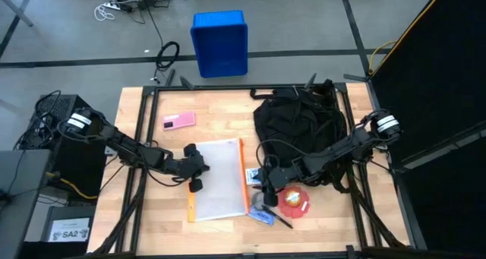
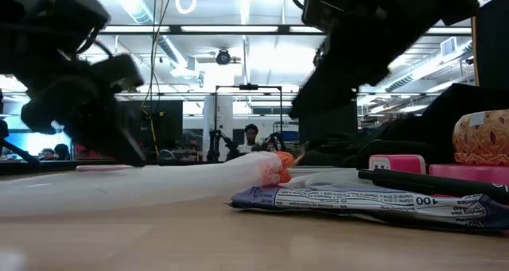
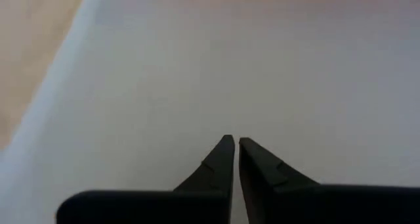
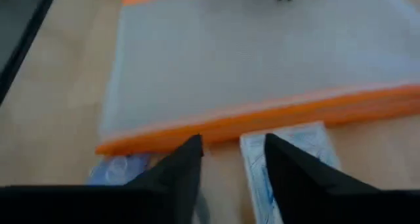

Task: Unpack backpack
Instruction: Prepare the zip bag to put the objects

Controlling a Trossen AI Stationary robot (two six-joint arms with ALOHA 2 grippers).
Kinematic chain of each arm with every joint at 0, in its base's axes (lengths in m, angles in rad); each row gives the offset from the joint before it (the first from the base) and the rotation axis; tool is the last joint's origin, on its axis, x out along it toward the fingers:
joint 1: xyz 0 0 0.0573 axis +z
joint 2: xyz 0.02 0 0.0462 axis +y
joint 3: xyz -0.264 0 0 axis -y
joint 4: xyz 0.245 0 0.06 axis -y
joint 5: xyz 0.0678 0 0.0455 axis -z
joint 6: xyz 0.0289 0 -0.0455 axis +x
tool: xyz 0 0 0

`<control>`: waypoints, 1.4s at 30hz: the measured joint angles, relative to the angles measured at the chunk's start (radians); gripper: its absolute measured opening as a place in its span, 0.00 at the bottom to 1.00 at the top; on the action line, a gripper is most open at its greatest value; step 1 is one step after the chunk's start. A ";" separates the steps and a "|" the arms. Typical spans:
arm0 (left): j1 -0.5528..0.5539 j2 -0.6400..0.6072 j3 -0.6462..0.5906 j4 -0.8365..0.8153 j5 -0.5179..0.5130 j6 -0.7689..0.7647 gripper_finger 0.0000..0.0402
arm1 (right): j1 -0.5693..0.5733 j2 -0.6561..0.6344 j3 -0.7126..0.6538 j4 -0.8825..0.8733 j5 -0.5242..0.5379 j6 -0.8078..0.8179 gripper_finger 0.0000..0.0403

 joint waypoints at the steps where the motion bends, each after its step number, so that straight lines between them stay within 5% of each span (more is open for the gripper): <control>1: 0.000 0.000 0.008 0.001 0.002 0.013 0.00 | 0.000 0.001 0.000 0.000 0.029 -0.013 0.26; 10: -0.033 0.000 0.100 0.051 0.071 0.042 0.00 | 0.000 0.001 0.000 0.068 0.123 -0.122 0.04; 17: -0.092 0.051 0.108 0.564 0.470 0.194 0.00 | 0.022 0.001 0.000 0.060 0.093 -0.147 0.02; 19: -0.101 0.058 0.109 0.632 0.511 0.196 0.00 | 0.026 0.001 0.000 0.057 0.093 -0.149 0.01; 22: -0.134 0.058 0.155 0.541 0.392 0.219 0.00 | 0.033 0.001 0.000 0.049 0.093 -0.149 0.00; 28: -0.277 0.084 0.469 -0.176 -0.063 0.325 0.00 | 0.037 0.001 0.000 0.049 0.093 -0.149 0.02; 31: -0.359 0.139 0.642 -0.385 -0.250 0.323 0.00 | 0.036 0.001 0.000 0.043 0.093 -0.149 0.03; 35: -0.448 0.250 0.790 -0.470 -0.372 0.317 0.00 | 0.037 0.001 0.000 0.042 0.093 -0.149 0.05; 42: -0.474 0.496 0.847 -0.385 -0.350 0.188 0.00 | 0.038 0.001 0.000 0.040 0.093 -0.149 0.07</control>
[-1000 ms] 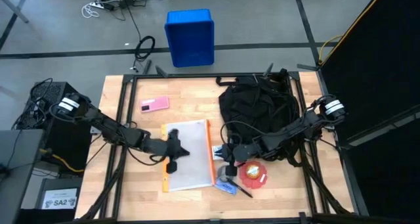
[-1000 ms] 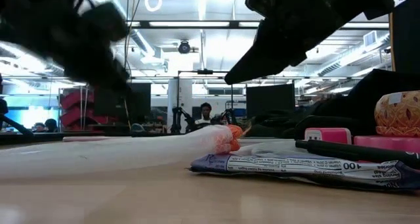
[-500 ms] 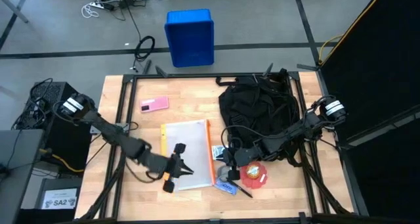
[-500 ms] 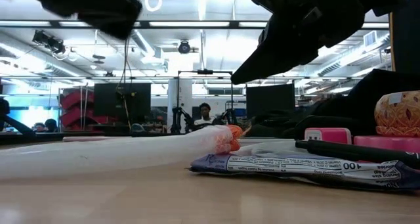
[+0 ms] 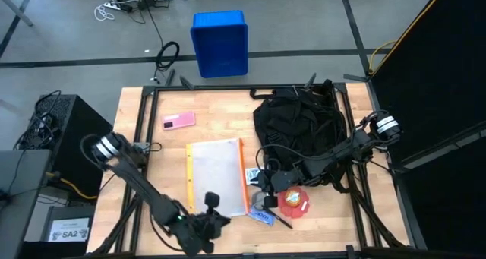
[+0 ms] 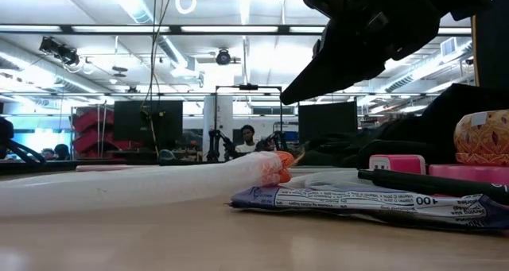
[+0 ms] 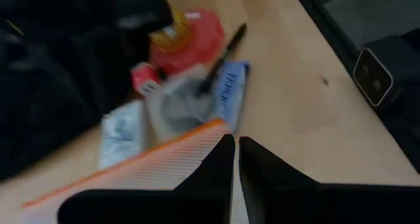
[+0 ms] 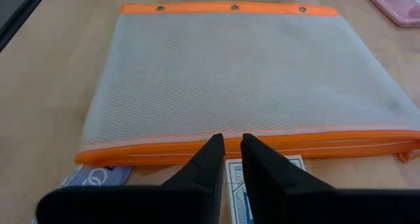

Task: Unpack backpack
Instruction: Prepare the zip bag to put the objects

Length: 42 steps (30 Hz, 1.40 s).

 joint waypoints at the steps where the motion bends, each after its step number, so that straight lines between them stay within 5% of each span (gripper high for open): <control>1: -0.001 0.029 0.000 0.022 -0.004 0.000 0.00 | 0.000 0.000 0.000 0.000 0.000 0.000 0.07; 8: 0.030 0.118 0.000 0.019 0.037 0.003 0.07 | 0.001 -0.008 0.000 -0.001 0.000 -0.005 0.05; 19: 0.084 0.135 0.000 0.048 0.054 0.007 0.53 | -0.003 -0.010 0.000 -0.016 0.000 -0.015 0.08; 25: 0.120 0.142 0.001 0.062 0.051 0.005 0.69 | -0.002 -0.010 0.000 -0.015 0.000 -0.015 0.06; 35: 0.129 0.220 0.001 0.148 0.055 0.056 0.70 | 0.000 -0.010 0.000 -0.013 0.001 -0.015 0.07; 42: 0.156 0.253 0.006 0.080 0.008 -0.003 0.61 | 0.000 -0.010 0.000 -0.006 0.001 0.000 0.06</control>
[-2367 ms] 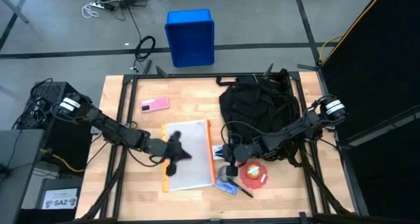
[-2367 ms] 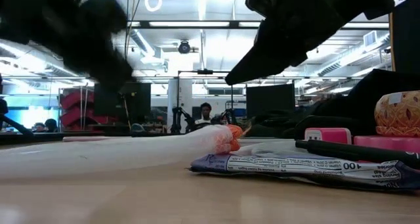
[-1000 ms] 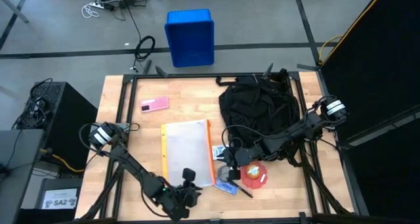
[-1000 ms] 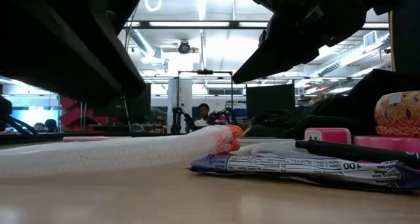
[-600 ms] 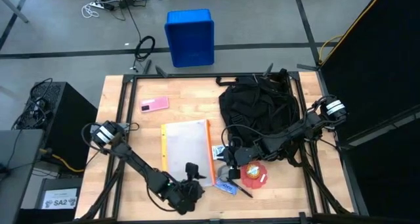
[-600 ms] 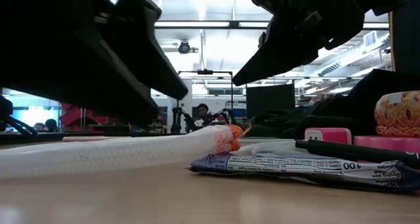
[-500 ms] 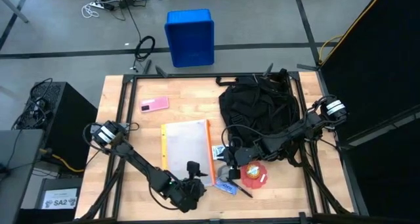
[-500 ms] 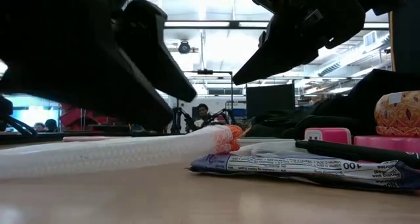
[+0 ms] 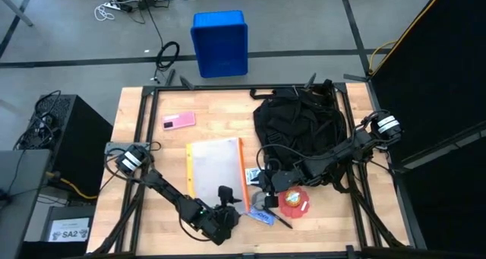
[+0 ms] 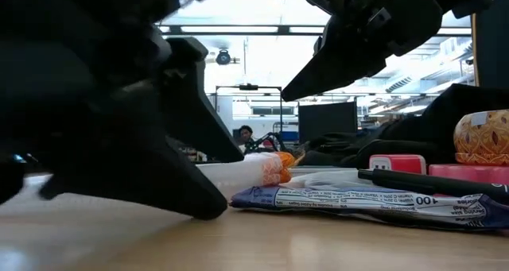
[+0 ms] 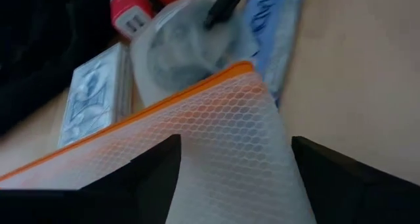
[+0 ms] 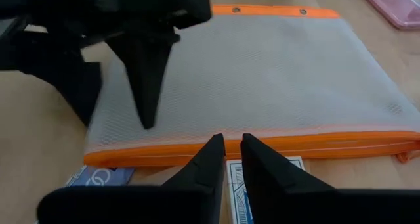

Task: Unpack backpack
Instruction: Prepare the zip bag to put the objects

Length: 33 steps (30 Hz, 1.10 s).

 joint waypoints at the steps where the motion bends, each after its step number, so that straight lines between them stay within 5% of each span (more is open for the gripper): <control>1: 0.004 0.002 0.000 -0.005 -0.003 -0.015 0.60 | 0.000 0.000 0.000 0.000 0.000 0.000 0.06; 16: 0.012 0.005 0.007 -0.125 -0.008 -0.100 0.57 | 0.000 0.000 0.000 0.011 0.000 0.002 0.08; 19: 0.012 0.006 0.012 -0.127 0.000 -0.099 0.45 | 0.001 0.000 0.000 0.013 0.000 0.002 0.07; 24: 0.019 0.008 0.010 -0.144 0.013 -0.100 0.07 | 0.001 0.000 0.000 0.015 0.000 0.002 0.06; 29: 0.024 0.008 0.010 -0.144 -0.001 -0.108 0.01 | 0.001 0.000 0.000 0.015 0.000 0.002 0.07; 33: -0.002 -0.010 0.037 -0.194 -0.111 -0.094 0.00 | 0.013 -0.015 -0.002 0.056 0.000 0.011 0.08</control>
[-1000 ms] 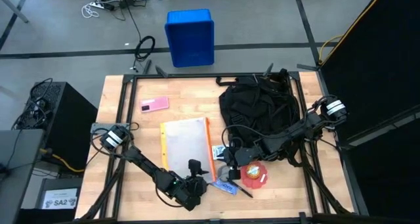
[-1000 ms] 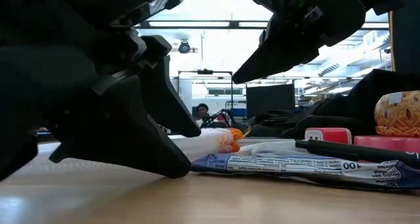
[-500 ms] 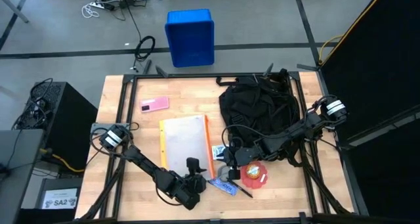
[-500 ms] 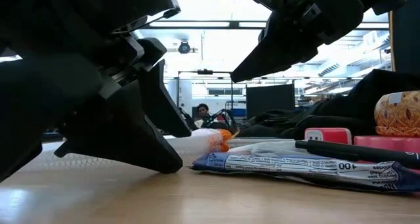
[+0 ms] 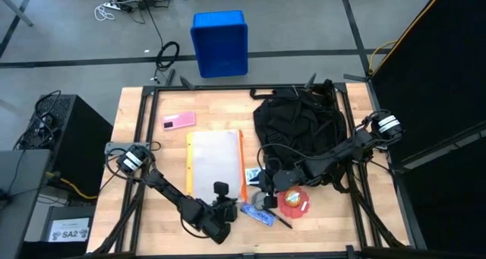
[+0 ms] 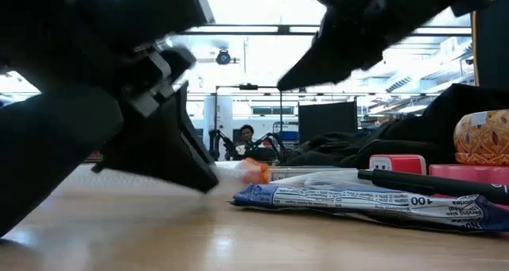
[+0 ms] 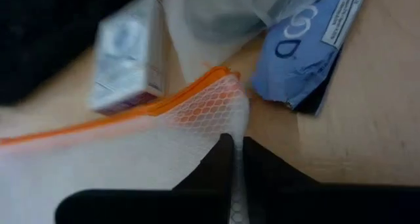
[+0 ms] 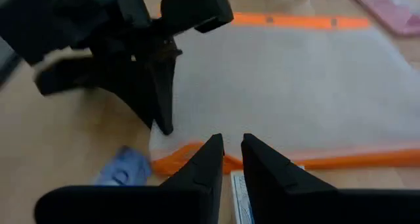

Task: Unpack backpack
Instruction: Prepare the zip bag to put the objects

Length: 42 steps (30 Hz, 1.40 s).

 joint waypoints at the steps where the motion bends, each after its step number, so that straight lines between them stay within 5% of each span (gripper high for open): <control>1: -0.008 -0.011 0.006 -0.025 -0.036 0.001 0.00 | 0.009 -0.014 0.000 0.023 0.000 -0.007 0.07; 16: -0.220 -0.350 0.029 -0.090 -0.710 0.006 0.00 | 0.225 -0.175 0.001 0.224 0.059 -0.290 0.01; 34: -0.307 -0.584 -0.003 -0.899 -0.718 -0.814 0.00 | 0.226 -0.175 0.001 0.229 0.134 -0.322 0.00; 38: -0.342 -0.666 -0.101 -1.106 -0.712 -1.133 0.00 | 0.222 -0.173 0.001 0.228 0.134 -0.315 0.02; 42: -0.382 -0.774 -0.303 -1.144 -0.729 -1.455 0.00 | 0.221 -0.173 0.001 0.224 0.134 -0.307 0.02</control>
